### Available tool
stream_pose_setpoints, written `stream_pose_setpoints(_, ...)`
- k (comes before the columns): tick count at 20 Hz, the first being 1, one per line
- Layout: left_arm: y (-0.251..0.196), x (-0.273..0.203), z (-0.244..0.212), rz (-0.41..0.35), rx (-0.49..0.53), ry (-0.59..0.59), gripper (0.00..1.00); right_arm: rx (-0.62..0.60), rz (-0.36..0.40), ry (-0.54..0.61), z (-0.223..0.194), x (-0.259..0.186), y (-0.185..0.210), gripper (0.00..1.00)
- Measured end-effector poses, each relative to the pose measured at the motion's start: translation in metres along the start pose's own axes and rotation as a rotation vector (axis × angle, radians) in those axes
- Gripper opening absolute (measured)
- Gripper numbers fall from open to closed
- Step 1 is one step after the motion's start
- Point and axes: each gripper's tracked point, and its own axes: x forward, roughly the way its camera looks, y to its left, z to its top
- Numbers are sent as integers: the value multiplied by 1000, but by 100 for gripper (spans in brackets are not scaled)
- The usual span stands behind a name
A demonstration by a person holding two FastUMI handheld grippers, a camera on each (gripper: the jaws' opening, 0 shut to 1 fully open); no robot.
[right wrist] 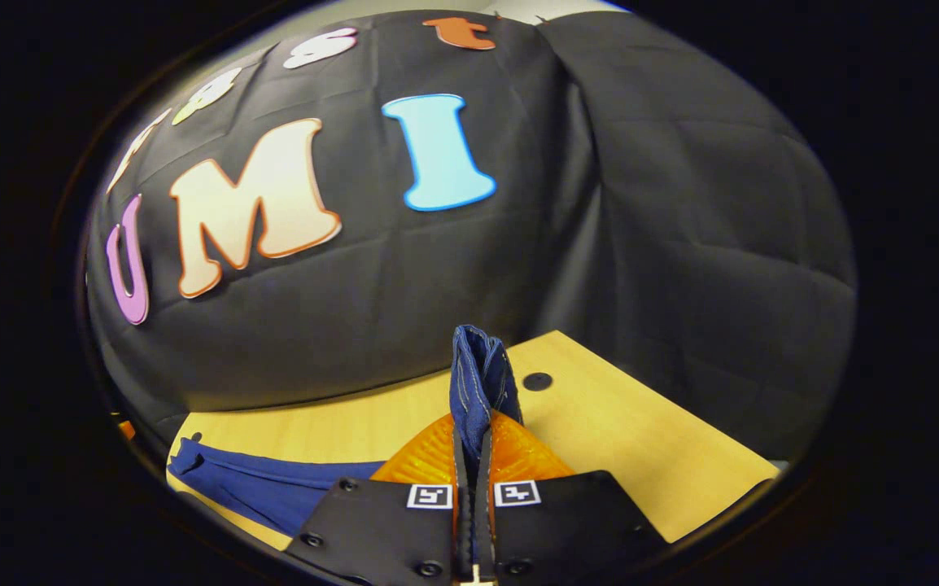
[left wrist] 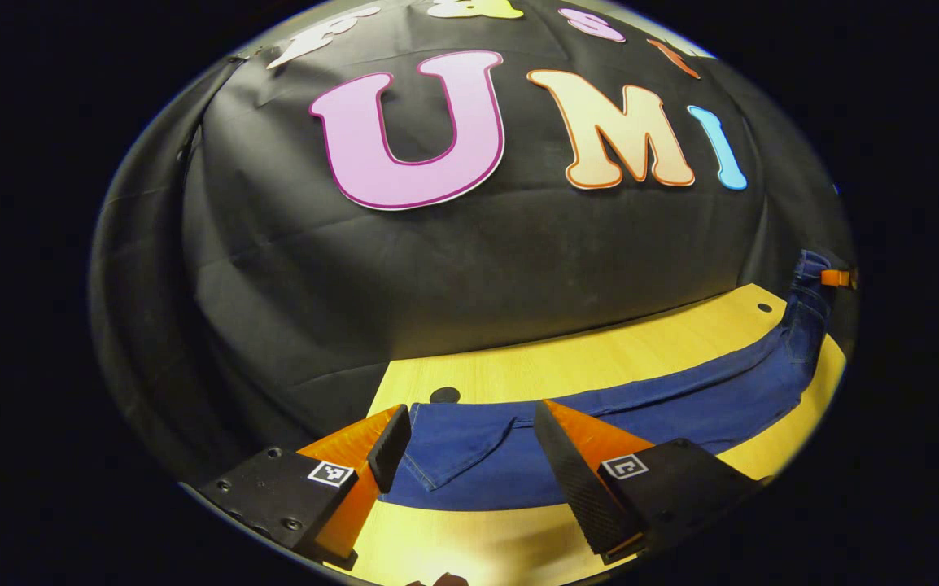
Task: Grasp the waist and the cuffs of the jeans and fold them to make the two legs overlap; first hold the waist and fold one-third of the jeans toward the cuffs, then hold the cuffs and fold the remaining one-third in the same direction to finish folding.
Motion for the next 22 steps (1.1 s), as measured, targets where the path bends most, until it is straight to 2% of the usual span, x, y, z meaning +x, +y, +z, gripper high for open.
stream_pose_setpoints(1, 6, 2, -2, -5, -6, 4, 94, -1, 17, -6, 0, -2, 13, 8)
stream_pose_setpoints(2, 11, 4, -6, -11, -12, 10, 94, -2, 29, -5, -3, -1, 26, 4)
stream_pose_setpoints(6, 28, 10, -20, -31, -29, 27, 95, 16, 77, -13, -7, 0, 61, 4)
stream_pose_setpoints(8, 37, 13, -28, -43, -37, 40, 95, 26, 129, -9, -15, -4, 83, 4)
stream_pose_setpoints(9, 41, 14, -32, -48, -40, 48, 95, 30, 161, 1, -22, -5, 95, 1)
stream_pose_setpoints(10, 45, 16, -37, -52, -41, 56, 95, 35, 187, 18, -29, -8, 105, 4)
stream_pose_setpoints(13, 58, 21, -49, -67, -41, 72, 95, 59, 241, 41, -44, -15, 131, 4)
stream_pose_setpoints(14, 63, 21, -54, -69, -41, 77, 95, 77, 261, 50, -48, -16, 140, 0)
stream_pose_setpoints(15, 67, 24, -58, -72, -41, 86, 95, 95, 282, 61, -52, -17, 150, 4)
stream_pose_setpoints(19, 79, 32, -76, -85, -55, 110, 95, 128, 345, 138, -83, -23, 181, 4)
stream_pose_setpoints(22, 85, 39, -88, -94, -60, 132, 95, 137, 332, 235, -113, -27, 185, 4)
